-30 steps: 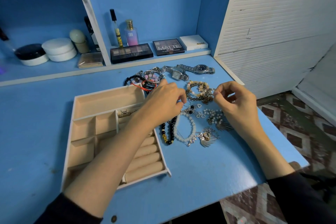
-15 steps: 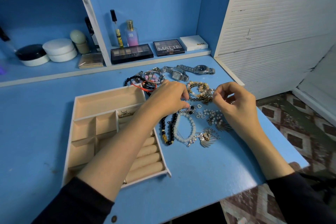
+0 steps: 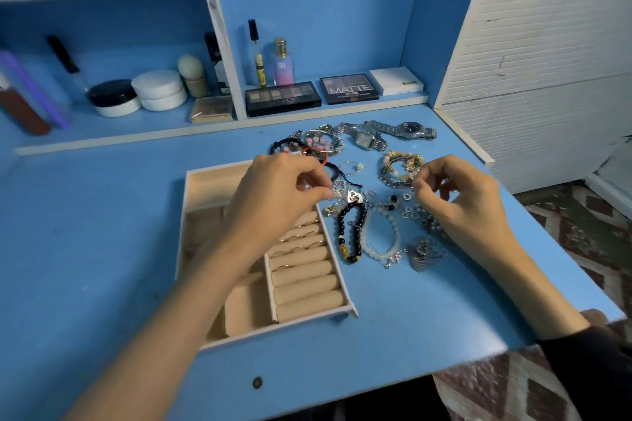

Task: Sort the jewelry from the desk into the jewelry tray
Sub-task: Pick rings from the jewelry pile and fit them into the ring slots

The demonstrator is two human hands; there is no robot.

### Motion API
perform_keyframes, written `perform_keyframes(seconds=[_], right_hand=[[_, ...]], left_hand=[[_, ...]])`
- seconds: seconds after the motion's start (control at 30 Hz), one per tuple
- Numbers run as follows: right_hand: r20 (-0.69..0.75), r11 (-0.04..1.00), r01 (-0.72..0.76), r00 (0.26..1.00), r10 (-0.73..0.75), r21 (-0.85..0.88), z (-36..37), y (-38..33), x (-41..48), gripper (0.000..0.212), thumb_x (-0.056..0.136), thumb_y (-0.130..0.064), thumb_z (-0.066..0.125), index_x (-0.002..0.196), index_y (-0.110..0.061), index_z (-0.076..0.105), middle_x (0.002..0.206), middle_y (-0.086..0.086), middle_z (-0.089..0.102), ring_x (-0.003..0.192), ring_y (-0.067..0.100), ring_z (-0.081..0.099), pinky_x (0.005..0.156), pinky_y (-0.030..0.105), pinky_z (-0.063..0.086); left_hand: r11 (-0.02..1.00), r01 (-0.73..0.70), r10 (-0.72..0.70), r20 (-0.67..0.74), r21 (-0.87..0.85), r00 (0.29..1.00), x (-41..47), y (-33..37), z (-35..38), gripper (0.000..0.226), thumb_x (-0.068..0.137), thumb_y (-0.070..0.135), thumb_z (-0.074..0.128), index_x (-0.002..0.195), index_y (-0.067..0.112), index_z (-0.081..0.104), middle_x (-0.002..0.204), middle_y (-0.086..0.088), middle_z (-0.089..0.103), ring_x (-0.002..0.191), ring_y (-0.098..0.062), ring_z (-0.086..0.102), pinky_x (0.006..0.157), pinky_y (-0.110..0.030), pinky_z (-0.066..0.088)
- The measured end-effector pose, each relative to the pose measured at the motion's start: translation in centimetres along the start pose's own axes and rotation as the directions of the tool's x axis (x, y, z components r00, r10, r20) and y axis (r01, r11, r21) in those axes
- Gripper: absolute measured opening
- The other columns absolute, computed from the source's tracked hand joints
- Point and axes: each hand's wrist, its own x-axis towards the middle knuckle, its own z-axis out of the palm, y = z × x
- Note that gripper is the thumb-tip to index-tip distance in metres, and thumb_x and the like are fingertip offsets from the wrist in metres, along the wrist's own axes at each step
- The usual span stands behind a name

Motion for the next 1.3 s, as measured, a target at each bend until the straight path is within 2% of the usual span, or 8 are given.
perform_keyframes(seconds=[0.1, 0.23, 0.43, 0.7, 0.97, 1.1, 1.2, 1.3], right_hand=[[0.119, 0.996, 0.02, 0.992, -0.03, 0.084, 1.1, -2.2, -0.4, 0.004, 0.076, -0.017, 0.06, 0.073, -0.014, 0.058, 0.069, 0.004, 0.059, 0.065, 0.013, 0.05, 0.059, 0.035, 0.041], [0.362, 0.989, 0.063, 0.926, -0.109, 0.137, 3.2, -4.9, -1.2, 0.003, 0.075, -0.016, 0.06, 0.072, -0.016, 0.06, 0.069, -0.001, 0.06, 0.064, 0.011, 0.052, 0.057, 0.028, 0.042], [0.537, 0.97, 0.23, 0.811, -0.233, 0.075, 5.1, -6.6, -1.5, 0.006, 0.074, -0.015, 0.063, 0.073, -0.019, 0.059, 0.07, -0.007, 0.056, 0.067, 0.006, 0.051, 0.062, 0.01, 0.038], [0.632, 0.912, 0.406, 0.722, -0.281, -0.059, 5.5, -7.0, -0.6, 0.003, 0.071, -0.017, 0.062, 0.071, -0.018, 0.059, 0.066, -0.011, 0.05, 0.065, 0.006, 0.047, 0.061, 0.011, 0.036], [0.671, 0.841, 0.527, 0.668, -0.321, -0.122, 5.8, -7.6, -0.5, 0.004, 0.074, -0.02, 0.061, 0.07, -0.02, 0.06, 0.066, -0.013, 0.047, 0.067, 0.006, 0.042, 0.057, 0.034, 0.047], [0.682, 0.827, 0.546, 0.656, -0.324, -0.133, 5.9, -7.5, -0.4, 0.005, 0.074, -0.02, 0.061, 0.069, -0.019, 0.061, 0.065, -0.012, 0.047, 0.067, 0.003, 0.038, 0.056, 0.03, 0.046], [0.696, 0.829, 0.544, 0.646, -0.313, -0.132, 5.9, -7.5, -0.3, 0.005, 0.075, -0.018, 0.062, 0.07, -0.018, 0.062, 0.065, -0.013, 0.047, 0.066, 0.002, 0.04, 0.06, 0.02, 0.041], [0.676, 0.9, 0.43, 0.684, -0.275, -0.069, 5.6, -7.4, -0.3, 0.002, 0.077, -0.017, 0.065, 0.075, -0.018, 0.065, 0.066, -0.014, 0.05, 0.067, 0.002, 0.047, 0.061, 0.01, 0.036]], left_hand=[[1.0, 0.015, -0.016, -0.054, -0.028, 0.998, -2.3, -0.9, -1.6, 0.007, 0.069, 0.028, 0.077, 0.068, 0.032, 0.071, 0.061, 0.02, 0.062, 0.064, -0.003, 0.056, 0.06, -0.013, 0.041], [0.997, 0.029, -0.035, -0.088, -0.075, 0.996, -4.6, -2.0, -2.1, 0.018, 0.066, 0.028, 0.079, 0.063, 0.04, 0.066, 0.06, 0.02, 0.062, 0.065, -0.003, 0.053, 0.058, -0.022, 0.041], [0.994, 0.036, -0.051, -0.152, -0.102, 0.987, -6.3, -2.6, -2.5, 0.012, 0.061, 0.02, 0.083, 0.067, 0.025, 0.073, 0.05, 0.022, 0.051, 0.06, 0.006, 0.048, 0.056, -0.005, 0.033], [0.988, 0.033, -0.069, -0.247, -0.148, 0.967, -7.1, -3.2, -2.0, 0.009, 0.065, 0.018, 0.08, 0.069, 0.022, 0.072, 0.059, 0.023, 0.056, 0.064, -0.003, 0.048, 0.058, -0.006, 0.034], [0.989, 0.046, -0.083, -0.27, -0.143, 0.959, -7.4, -3.3, -1.5, 0.008, 0.068, 0.021, 0.078, 0.071, 0.024, 0.072, 0.06, 0.027, 0.053, 0.064, -0.003, 0.047, 0.06, -0.007, 0.036], [0.988, 0.036, -0.076, -0.271, -0.15, 0.96, -7.3, -3.2, -1.6, 0.008, 0.068, 0.021, 0.079, 0.071, 0.025, 0.072, 0.06, 0.028, 0.051, 0.064, -0.003, 0.047, 0.06, -0.005, 0.035], [0.987, 0.039, -0.079, -0.268, -0.154, 0.96, -7.2, -3.0, -1.6, 0.008, 0.067, 0.022, 0.079, 0.071, 0.025, 0.072, 0.059, 0.026, 0.052, 0.062, -0.004, 0.047, 0.059, -0.007, 0.035], [0.984, 0.029, -0.076, -0.265, -0.174, 0.961, -7.2, -2.8, -1.6, 0.009, 0.067, 0.022, 0.079, 0.07, 0.026, 0.072, 0.057, 0.026, 0.052, 0.064, -0.005, 0.048, 0.058, -0.007, 0.036]])
